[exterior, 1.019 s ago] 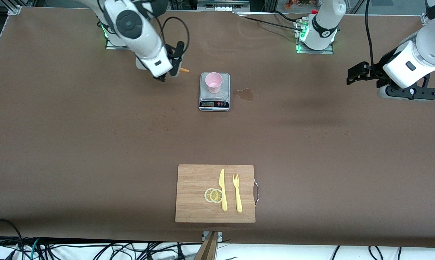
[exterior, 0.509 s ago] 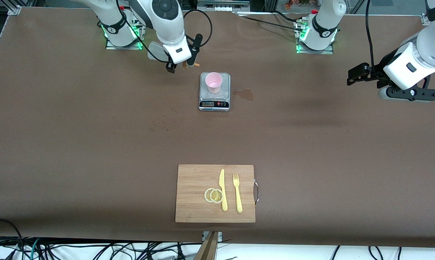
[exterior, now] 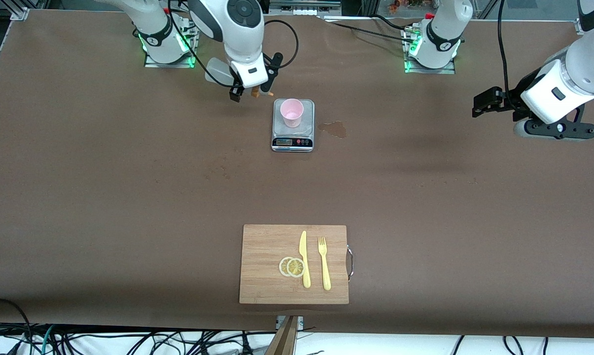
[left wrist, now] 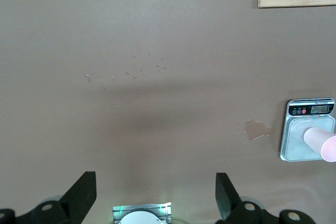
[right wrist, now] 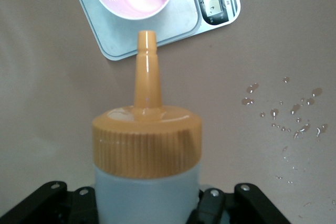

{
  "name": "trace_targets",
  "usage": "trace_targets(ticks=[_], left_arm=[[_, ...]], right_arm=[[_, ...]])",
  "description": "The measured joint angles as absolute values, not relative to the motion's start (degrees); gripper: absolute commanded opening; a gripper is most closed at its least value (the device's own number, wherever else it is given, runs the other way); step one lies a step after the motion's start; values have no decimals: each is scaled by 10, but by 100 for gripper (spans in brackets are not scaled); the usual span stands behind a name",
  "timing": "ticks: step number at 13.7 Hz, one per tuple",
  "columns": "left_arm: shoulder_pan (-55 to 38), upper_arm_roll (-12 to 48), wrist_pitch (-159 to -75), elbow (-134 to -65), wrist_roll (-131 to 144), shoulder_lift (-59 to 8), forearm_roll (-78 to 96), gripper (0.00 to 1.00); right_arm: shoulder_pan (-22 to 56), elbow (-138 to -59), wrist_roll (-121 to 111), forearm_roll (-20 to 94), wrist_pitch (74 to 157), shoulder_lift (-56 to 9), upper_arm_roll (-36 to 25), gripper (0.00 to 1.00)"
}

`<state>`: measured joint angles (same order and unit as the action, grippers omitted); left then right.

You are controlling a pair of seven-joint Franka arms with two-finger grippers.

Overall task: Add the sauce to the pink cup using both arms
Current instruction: 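Tilt the bottle nozzle into the pink cup with the right gripper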

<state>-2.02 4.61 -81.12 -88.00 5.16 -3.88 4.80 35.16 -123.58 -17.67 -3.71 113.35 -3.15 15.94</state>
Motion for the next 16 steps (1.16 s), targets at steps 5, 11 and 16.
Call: trace_targets(ticks=[5,11,16], left_arm=[[-18,46,-811,-880,52,-39,48,100],[-20,47,-811,-880,52,-42,48,100],[-20,47,-811,-880,52,-42,48,100]], right_arm=[[383,-1195,-132,-75,1121,-83,160,6],[417,-1136,-94,-116,1058,-133,160,6],[420,-1131,-92,-125,1052,-142,160,7]])
